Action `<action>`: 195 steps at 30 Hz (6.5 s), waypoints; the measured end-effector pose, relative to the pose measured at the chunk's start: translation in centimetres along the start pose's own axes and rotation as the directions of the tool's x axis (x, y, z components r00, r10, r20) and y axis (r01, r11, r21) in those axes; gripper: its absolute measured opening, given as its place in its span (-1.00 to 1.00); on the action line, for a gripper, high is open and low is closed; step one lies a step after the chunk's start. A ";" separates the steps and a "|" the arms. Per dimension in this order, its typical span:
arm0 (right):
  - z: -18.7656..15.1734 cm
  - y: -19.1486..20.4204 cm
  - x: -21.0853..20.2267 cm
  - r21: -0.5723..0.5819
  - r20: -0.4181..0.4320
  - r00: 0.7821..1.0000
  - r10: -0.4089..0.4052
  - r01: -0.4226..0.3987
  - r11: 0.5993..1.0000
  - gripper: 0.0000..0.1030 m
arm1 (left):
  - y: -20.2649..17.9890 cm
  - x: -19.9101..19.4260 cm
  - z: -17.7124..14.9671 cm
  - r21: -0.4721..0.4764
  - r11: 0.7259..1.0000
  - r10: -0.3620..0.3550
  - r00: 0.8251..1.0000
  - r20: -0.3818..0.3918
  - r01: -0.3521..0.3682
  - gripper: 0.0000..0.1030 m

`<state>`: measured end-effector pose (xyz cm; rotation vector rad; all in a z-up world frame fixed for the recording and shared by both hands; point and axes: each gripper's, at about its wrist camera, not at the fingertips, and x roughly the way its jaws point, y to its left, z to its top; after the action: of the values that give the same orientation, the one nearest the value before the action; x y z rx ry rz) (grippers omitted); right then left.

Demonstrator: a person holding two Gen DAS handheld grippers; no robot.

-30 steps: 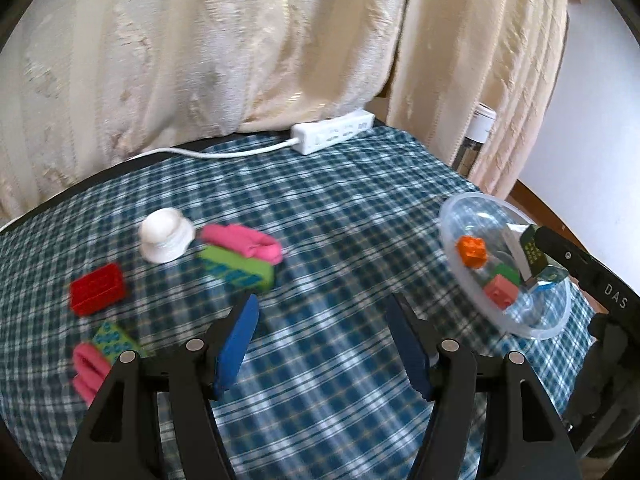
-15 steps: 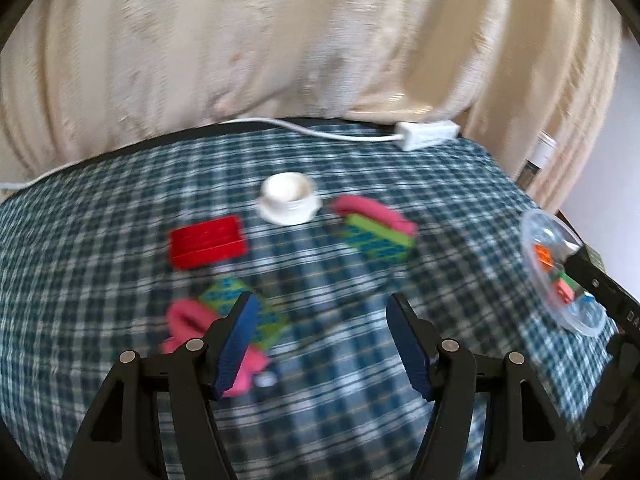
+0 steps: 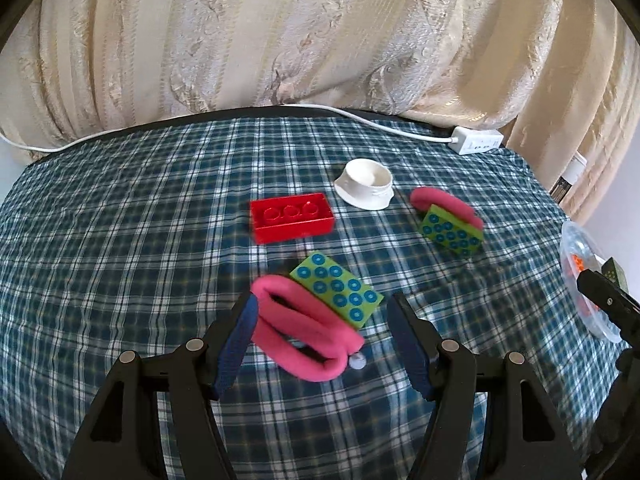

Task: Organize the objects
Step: 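Grasp the pink foam tube with the left gripper, then grasp the green blue-dotted block with the right gripper, then carry the pink tube and the green dotted block toward the clear bowl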

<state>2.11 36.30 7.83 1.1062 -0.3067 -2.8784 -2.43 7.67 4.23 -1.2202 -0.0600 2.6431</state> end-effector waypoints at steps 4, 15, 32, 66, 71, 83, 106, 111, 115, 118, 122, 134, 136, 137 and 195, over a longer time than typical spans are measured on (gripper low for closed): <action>-0.3 1.1 0.6 -0.014 -0.018 1.000 0.010 -0.011 1.000 0.46 | 0.4 0.5 -0.2 -0.013 1.000 0.012 1.000 -0.008 -0.012 0.32; -1.1 2.8 1.8 -0.023 -0.058 0.998 0.035 -0.037 0.999 0.46 | 0.1 1.7 -0.9 0.018 0.999 0.049 0.998 -0.035 -0.048 0.32; -1.7 3.4 2.2 -0.029 -0.073 0.996 0.054 -0.056 0.998 0.46 | 3.6 0.1 -2.4 -0.044 0.993 0.110 0.992 -0.061 -0.113 0.40; -1.6 8.2 5.5 -0.125 -0.197 0.961 0.196 -0.223 0.967 0.46 | 3.2 0.9 -1.6 -0.052 0.996 0.069 0.997 -0.032 -0.070 0.01; -1.3 9.7 6.4 -0.161 -0.217 0.950 0.223 -0.260 0.952 0.46 | 3.5 -0.4 -1.5 -0.053 0.992 0.113 0.994 0.013 -0.112 0.01; -1.1 14.8 8.7 -0.308 -0.269 0.923 0.275 -0.353 0.883 0.32 | 5.4 -1.1 -1.7 -0.110 0.979 0.174 0.984 0.024 -0.170 0.01; -2.1 18.5 11.7 -0.456 -0.306 0.927 0.218 -0.344 0.821 -0.33 | 5.6 -1.2 -1.9 -0.126 0.976 0.182 0.983 0.011 -0.179 0.01; -2.1 18.3 11.6 -0.443 -0.299 0.928 0.221 -0.340 0.830 -0.36 | 5.7 -1.2 -1.9 -0.127 0.976 0.181 0.983 0.011 -0.178 0.01; -2.1 17.7 11.0 -0.422 -0.293 0.928 0.229 -0.341 0.840 -0.37 | 5.4 -1.1 -1.9 -0.121 0.978 0.175 0.984 0.013 -0.172 0.01; -2.2 17.1 10.3 -0.403 -0.284 0.929 0.238 -0.341 0.849 -0.37 | 5.2 -1.2 -2.0 -0.115 0.979 0.169 0.985 0.016 -0.166 0.01; -2.4 16.5 9.5 -0.382 -0.275 0.930 0.244 -0.338 0.860 -0.37 | 4.8 -1.2 -2.0 -0.108 0.981 0.163 0.986 0.019 -0.160 0.01; -3.1 14.4 7.0 -0.307 -0.245 0.935 0.257 -0.326 0.894 -0.37 | 4.2 -1.4 -2.1 -0.083 0.986 0.147 0.989 0.030 -0.144 0.01; -3.3 14.0 6.5 -0.297 -0.240 0.936 0.258 -0.324 0.898 -0.37 | 4.1 -1.4 -2.1 -0.078 0.987 0.146 0.989 0.031 -0.143 0.01; -3.4 13.8 6.4 -0.291 -0.238 0.936 0.258 -0.323 0.901 -0.37 | 4.0 -1.4 -2.1 -0.076 0.987 0.145 0.989 0.032 -0.142 0.01; -3.2 -5.6 -3.5 0.088 0.046 0.991 0.130 -0.133 0.987 -0.37 | -11.9 -2.9 -1.2 0.206 0.976 -0.075 0.997 0.011 0.071 0.01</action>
<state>7.04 41.59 6.68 1.0012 -0.4977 -2.7977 2.54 18.56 7.18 -1.1034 0.1586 2.5240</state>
